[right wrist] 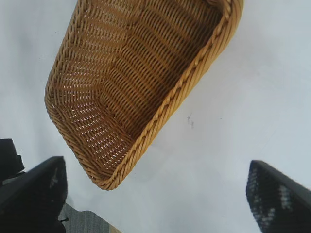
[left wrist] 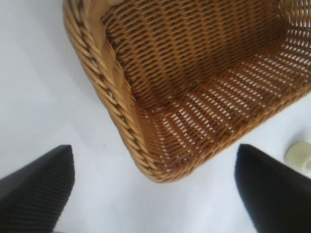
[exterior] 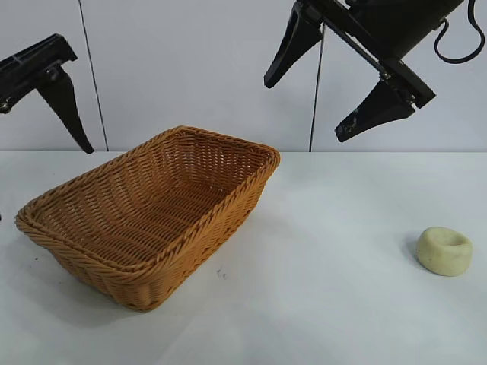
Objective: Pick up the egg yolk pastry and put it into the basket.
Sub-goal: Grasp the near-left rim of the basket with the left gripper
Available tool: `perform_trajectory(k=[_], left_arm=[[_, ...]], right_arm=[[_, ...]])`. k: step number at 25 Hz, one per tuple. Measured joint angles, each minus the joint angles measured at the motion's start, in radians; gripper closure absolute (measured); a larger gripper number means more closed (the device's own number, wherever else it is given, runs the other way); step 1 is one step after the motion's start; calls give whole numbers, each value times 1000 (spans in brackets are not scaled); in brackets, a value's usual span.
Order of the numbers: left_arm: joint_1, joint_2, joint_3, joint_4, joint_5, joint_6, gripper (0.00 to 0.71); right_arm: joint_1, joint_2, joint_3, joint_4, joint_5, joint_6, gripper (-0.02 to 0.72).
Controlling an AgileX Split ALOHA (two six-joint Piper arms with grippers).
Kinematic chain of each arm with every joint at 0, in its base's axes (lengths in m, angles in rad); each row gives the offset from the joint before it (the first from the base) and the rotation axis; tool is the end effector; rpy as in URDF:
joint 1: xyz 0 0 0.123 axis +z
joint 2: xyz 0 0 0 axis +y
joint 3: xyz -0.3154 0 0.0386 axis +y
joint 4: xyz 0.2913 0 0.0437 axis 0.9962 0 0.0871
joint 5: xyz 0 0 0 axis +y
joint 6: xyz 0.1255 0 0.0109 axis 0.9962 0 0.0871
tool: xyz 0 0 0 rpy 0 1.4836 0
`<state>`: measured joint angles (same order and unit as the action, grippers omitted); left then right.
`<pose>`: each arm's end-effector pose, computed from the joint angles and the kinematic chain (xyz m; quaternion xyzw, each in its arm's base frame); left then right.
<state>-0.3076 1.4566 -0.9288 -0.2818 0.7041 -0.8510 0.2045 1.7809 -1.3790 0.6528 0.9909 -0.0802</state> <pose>0.3071 -0.1214 0.2200 -0.3420 0.9093 -0.2079 0.1142 0.4064 0.1497 0.2487 0.0041 0.9491 0.2963 0.1070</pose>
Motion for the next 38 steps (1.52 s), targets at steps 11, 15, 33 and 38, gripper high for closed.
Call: perform_trajectory(k=[11,15,33,38], left_arm=[[-21,97,12,98,-43,-184,51],[-78,129,12,115,-66,-242,51],[-136,147,71,396,-189,-595,51],[-136,148,127,382,-317,-598,51]], right_arm=[[0,0,0,0,0,0,10],[0,0,0,0,0,0,10],[0,0,0,3,-1,0,10],[-2,0,0,3,-1,0,10]])
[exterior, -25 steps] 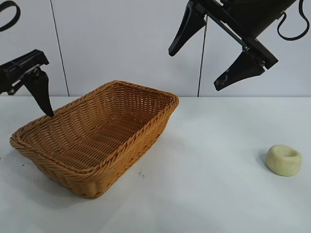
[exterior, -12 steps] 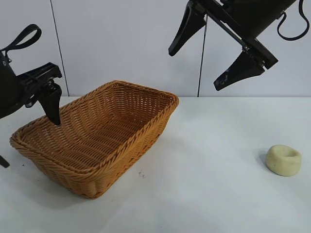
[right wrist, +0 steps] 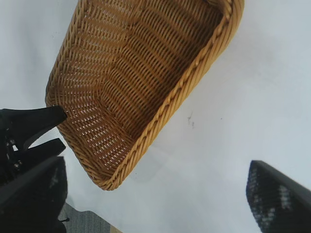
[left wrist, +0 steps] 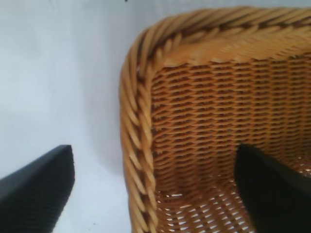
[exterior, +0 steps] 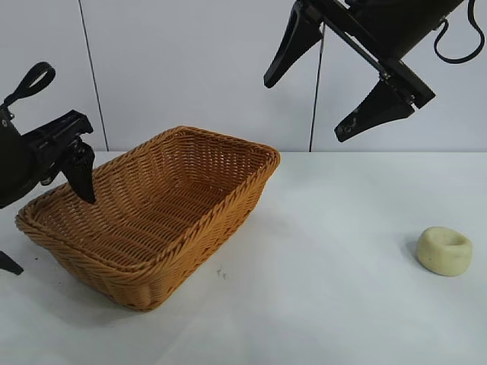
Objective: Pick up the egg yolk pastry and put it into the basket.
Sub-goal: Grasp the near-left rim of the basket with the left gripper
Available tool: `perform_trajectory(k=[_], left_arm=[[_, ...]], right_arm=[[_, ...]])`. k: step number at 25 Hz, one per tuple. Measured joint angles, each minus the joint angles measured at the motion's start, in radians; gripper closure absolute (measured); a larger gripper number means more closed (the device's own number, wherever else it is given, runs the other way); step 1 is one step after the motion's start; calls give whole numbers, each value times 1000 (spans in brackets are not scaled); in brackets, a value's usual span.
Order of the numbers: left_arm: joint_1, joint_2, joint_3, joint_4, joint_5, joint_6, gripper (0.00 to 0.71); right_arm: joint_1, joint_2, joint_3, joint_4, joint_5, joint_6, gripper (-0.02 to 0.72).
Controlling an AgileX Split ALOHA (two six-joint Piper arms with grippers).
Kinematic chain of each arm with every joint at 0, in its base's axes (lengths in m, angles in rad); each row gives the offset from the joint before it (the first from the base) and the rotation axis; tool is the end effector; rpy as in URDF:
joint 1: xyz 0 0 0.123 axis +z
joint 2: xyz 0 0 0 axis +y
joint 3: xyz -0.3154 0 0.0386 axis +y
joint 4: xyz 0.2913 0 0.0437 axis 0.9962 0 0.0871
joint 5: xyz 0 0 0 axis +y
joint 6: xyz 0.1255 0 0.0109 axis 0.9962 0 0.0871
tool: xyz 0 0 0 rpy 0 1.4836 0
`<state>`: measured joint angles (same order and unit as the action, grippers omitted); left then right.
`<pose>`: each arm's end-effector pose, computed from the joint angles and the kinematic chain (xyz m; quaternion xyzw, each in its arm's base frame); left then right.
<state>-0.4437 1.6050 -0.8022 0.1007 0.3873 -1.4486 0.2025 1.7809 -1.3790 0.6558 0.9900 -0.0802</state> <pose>0.3092 -0.1417 0.1454 -0.4320 0.8712 -0.1707 0.1592 0.4069 0.1491 0.2489 0.0058 0.9486 0.2974 0.1076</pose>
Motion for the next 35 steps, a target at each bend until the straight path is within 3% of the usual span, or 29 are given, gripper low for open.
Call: perform_trajectory(k=[26,31,35], left_arm=[[0,212,1,-21,-136,101,53],[0,213,-18,-65,-80,169,135],[0,214,-69,-101,-45,239,161]], right_arm=[[0,0,0,0,-1,0,10],[0,0,0,0,-2,0,10],[0,0,0,0,-2,0,10]])
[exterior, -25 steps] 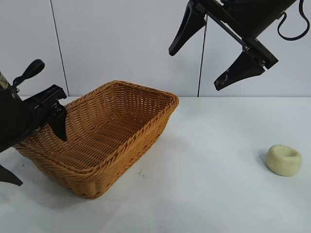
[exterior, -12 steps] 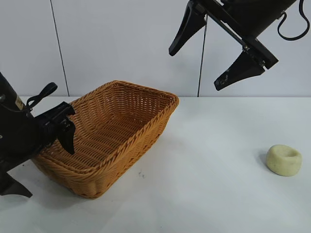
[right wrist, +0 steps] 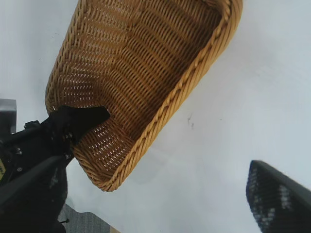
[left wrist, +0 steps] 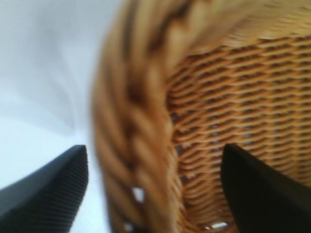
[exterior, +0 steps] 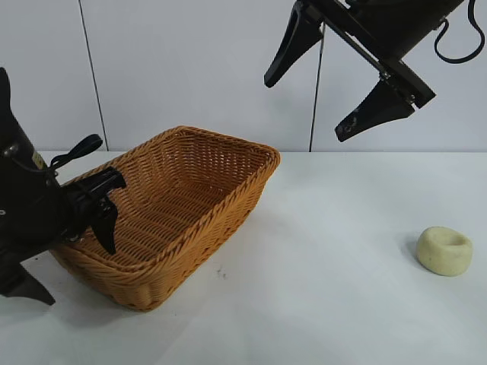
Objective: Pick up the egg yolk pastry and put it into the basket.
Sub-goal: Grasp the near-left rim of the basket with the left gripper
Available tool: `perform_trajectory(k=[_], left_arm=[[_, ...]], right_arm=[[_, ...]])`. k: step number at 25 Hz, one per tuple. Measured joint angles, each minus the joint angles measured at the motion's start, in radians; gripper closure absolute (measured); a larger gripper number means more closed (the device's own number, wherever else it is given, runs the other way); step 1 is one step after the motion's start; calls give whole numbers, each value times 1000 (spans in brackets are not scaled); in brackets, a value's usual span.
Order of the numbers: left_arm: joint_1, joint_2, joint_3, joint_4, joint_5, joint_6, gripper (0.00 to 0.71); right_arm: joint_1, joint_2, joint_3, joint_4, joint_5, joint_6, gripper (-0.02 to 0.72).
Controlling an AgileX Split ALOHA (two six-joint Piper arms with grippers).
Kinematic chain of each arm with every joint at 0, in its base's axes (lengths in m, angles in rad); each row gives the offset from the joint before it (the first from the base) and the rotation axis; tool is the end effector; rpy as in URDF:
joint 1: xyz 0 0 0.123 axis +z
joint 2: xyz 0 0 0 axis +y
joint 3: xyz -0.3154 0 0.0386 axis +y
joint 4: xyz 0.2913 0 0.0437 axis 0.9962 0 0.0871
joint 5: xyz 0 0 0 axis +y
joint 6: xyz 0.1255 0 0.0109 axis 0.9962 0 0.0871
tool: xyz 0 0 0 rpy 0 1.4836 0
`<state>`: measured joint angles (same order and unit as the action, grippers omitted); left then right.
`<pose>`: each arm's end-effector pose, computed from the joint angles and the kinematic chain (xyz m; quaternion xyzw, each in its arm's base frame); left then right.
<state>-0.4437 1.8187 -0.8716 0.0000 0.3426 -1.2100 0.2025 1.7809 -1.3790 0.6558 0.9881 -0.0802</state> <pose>0.3303 -0.1570 0.0908 -0.3675 0.9118 -0.1347 0.1240 0.4071 0.1491 0.2489 0.0061 0.9486 0.2974 0.1085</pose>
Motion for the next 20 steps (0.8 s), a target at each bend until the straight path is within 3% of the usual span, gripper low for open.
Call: perform_trajectory(k=[4,7,10,17,20], left_arm=[[0,0,-17,-82,12,7,178],[0,0,-17,-119,22,8,235],[0,0,-17,-126,22,8,282],[7,0,-17,-127,35,8,305],[24,0,-17,-127,72,8,371]], right_arm=[[0,0,0,0,-1,0,10],[0,0,0,0,-2,0,10],[0,0,0,0,-2,0,10],[0,0,0,0,-2,0,10],[0,0,0,0,-2,0,10]])
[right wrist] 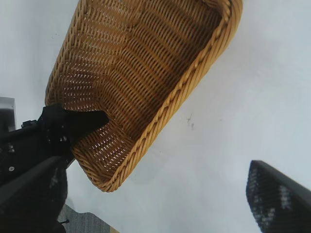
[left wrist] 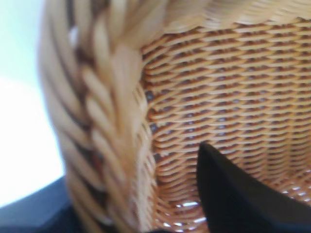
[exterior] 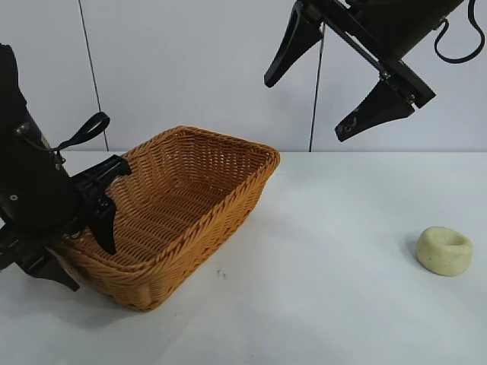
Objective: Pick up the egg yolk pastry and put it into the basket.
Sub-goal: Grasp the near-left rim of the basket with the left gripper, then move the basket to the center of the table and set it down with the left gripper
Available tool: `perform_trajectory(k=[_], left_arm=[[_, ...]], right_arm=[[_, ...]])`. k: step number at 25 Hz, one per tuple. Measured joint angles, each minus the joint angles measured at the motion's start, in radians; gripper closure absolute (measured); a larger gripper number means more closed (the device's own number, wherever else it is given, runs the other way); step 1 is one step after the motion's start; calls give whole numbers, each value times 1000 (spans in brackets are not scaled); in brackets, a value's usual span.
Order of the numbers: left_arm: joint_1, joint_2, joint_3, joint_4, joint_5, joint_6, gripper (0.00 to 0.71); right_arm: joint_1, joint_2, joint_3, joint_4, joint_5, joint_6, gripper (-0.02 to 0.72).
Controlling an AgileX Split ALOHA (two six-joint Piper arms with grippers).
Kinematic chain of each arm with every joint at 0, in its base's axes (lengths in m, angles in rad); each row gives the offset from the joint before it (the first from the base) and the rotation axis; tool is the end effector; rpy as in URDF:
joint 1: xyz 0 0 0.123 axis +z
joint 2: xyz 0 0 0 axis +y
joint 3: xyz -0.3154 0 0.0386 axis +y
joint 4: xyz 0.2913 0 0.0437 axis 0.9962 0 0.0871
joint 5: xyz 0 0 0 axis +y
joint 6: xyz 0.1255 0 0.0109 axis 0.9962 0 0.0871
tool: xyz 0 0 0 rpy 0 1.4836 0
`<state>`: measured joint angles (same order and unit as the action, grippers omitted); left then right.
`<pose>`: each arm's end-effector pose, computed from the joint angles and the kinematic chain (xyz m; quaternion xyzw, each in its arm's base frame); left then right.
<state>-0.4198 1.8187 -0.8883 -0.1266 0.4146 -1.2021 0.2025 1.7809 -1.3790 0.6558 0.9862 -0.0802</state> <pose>0.3288 -0.1538 0.0922 -0.4250 0.8911 -0.1363 0.0824 0.4073 0.1491 0.2490 0.0064 0.9485 0.2973 0.1094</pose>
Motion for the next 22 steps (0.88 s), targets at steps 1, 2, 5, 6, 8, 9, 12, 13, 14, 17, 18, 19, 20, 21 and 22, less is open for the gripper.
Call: perform_trajectory(k=[1,2,5,6,8,9,12,13,14,17,18,19,20,21,22], left_arm=[[6,0,0,0,8,0,415],[11,0,0,0,14,0,453],[14,0,0,0,24,0,542],[14,0,0,-3,23,-2,558],[18,0,0,-8,18,-4,590],[19,0,0,-8,16,-3,599],[19,0,0,-10,15,5,599],[24,0,0,-12,14,8,599],[30,-1,-4,-16,17,17,599],[64,-12,-33,-44,39,86,602],[81,-14,-48,-60,57,131,602],[97,-16,-67,-81,73,182,602],[113,-16,-86,-101,93,230,602],[126,-16,-104,-124,114,287,602],[139,-16,-120,-151,130,346,602]], right_arm=[[0,0,0,0,0,0,10],[0,0,0,0,0,0,10],[0,0,0,0,0,0,10],[0,0,0,0,0,0,10],[0,0,0,0,0,0,10],[0,0,0,0,0,0,10],[0,0,0,0,0,0,10],[0,0,0,0,0,0,10],[0,0,0,0,0,0,10],[0,0,0,0,0,0,10],[0,0,0,0,0,0,10],[0,0,0,0,0,0,10],[0,0,0,0,0,0,10],[0,0,0,0,0,0,10],[0,0,0,0,0,0,10]])
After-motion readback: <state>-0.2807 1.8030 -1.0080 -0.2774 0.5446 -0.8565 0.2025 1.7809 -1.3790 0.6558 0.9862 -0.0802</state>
